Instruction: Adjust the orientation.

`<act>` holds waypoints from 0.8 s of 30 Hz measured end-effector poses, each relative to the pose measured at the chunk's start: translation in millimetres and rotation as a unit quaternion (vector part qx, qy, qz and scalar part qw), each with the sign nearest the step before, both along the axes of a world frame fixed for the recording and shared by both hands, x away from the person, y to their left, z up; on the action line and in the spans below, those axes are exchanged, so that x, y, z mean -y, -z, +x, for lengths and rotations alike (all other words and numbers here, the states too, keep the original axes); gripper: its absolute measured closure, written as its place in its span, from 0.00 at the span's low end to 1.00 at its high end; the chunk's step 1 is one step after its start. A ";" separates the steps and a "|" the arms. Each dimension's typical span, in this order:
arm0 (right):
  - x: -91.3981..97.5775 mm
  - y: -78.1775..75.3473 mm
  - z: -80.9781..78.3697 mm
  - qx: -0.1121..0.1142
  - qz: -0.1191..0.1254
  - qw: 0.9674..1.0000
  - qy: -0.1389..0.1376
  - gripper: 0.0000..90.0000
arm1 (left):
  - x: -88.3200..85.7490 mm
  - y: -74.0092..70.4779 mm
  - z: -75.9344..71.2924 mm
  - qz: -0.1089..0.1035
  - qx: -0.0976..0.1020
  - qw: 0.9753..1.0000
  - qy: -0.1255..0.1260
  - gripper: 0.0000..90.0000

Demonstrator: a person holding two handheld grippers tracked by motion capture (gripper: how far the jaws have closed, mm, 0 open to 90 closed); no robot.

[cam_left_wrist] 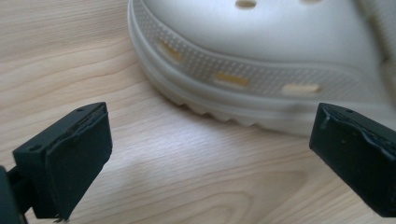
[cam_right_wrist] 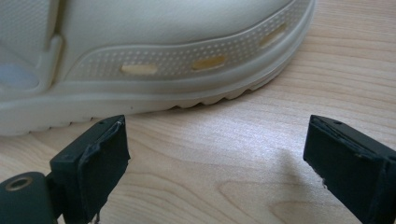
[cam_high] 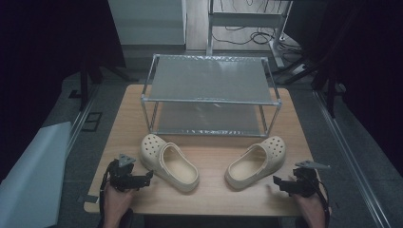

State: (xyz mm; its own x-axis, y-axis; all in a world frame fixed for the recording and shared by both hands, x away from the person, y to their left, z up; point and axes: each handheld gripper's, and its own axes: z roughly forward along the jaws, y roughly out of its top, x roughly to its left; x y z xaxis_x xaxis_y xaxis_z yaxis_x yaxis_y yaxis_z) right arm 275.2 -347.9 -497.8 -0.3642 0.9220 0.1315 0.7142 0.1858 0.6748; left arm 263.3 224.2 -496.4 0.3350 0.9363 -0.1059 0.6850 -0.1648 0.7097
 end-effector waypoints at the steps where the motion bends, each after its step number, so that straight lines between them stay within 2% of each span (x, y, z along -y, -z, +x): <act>1: 0.4 0.8 0.0 -0.002 -0.001 1.000 -0.003 0.07 | 0.0 0.4 -1.3 0.004 0.002 1.000 -0.002 0.00; 4: 1.8 1.2 -0.1 -0.005 0.005 1.000 -0.007 0.07 | 0.2 1.4 -3.1 0.001 0.003 1.000 0.001 0.00; 6: 1.2 0.6 -0.4 0.001 0.006 1.000 -0.007 0.07 | 1.8 1.6 -3.2 -0.003 0.005 1.000 0.009 0.00; 11: 0.9 1.3 -0.1 -0.001 0.009 1.000 -0.012 0.07 | 5.9 1.9 -2.0 -0.001 -0.008 1.000 0.022 0.00; 14: 1.9 1.5 0.1 -0.002 0.015 1.000 -0.013 0.07 | 7.4 1.4 -3.0 0.001 -0.013 1.000 0.022 0.00; 17: 2.0 1.3 -0.1 -0.003 0.021 1.000 -0.015 0.07 | 6.1 1.5 -2.7 0.004 -0.020 1.000 0.016 0.00; 24: 2.1 1.7 0.0 -0.005 0.023 1.000 -0.016 0.08 | -6.6 7.2 7.8 0.015 -0.030 0.999 -0.017 0.00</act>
State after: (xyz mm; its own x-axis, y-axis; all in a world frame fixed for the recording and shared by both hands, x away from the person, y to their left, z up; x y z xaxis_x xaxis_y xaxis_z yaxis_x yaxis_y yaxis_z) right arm 275.2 -350.0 -499.5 -0.3918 0.9027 0.1777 0.7152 0.1773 0.6761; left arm 271.1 230.8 -503.6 0.2960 0.9503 -0.0963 0.7325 -0.1612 0.6615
